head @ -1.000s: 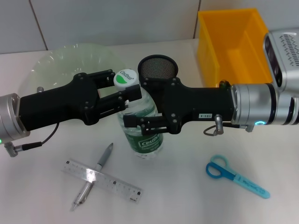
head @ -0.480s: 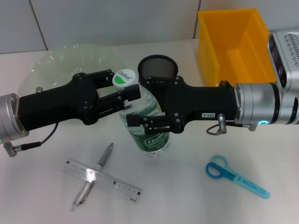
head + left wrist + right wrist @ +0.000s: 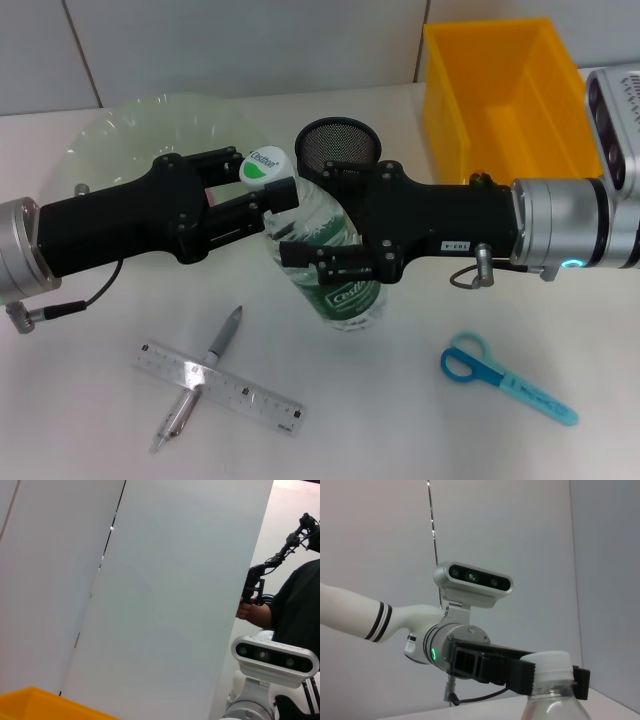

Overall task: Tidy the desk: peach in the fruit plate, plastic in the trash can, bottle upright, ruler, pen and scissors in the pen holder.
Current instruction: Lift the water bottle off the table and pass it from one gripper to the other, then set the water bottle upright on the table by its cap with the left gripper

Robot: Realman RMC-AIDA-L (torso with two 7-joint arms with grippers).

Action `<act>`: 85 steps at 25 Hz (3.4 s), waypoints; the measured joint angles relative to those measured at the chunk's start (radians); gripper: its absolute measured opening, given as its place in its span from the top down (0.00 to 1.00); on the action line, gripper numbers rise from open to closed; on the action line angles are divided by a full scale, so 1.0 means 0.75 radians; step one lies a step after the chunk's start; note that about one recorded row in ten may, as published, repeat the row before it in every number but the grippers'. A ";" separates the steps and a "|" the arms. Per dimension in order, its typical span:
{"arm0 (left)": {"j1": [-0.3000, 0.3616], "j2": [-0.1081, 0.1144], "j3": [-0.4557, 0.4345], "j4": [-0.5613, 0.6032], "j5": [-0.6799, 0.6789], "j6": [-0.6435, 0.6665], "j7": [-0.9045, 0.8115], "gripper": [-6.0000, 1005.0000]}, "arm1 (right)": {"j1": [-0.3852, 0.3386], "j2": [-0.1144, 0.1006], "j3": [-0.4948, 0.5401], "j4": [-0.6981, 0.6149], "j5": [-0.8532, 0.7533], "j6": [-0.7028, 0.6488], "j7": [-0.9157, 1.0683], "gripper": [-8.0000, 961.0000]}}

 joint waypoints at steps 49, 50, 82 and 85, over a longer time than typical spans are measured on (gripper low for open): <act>0.005 0.001 0.010 -0.003 0.003 -0.017 -0.003 0.54 | -0.034 -0.001 0.008 -0.031 0.012 -0.041 -0.041 0.22; 0.005 0.001 0.010 -0.003 0.003 -0.017 -0.003 0.54 | -0.034 -0.001 0.008 -0.031 0.012 -0.041 -0.041 0.22; 0.043 0.012 -0.035 0.011 -0.005 -0.018 0.019 0.55 | -0.176 -0.005 0.148 -0.093 0.038 -0.070 -0.028 0.22; 0.051 0.014 -0.052 0.019 -0.005 -0.018 0.028 0.55 | -0.192 -0.005 0.168 -0.095 0.038 -0.063 -0.028 0.22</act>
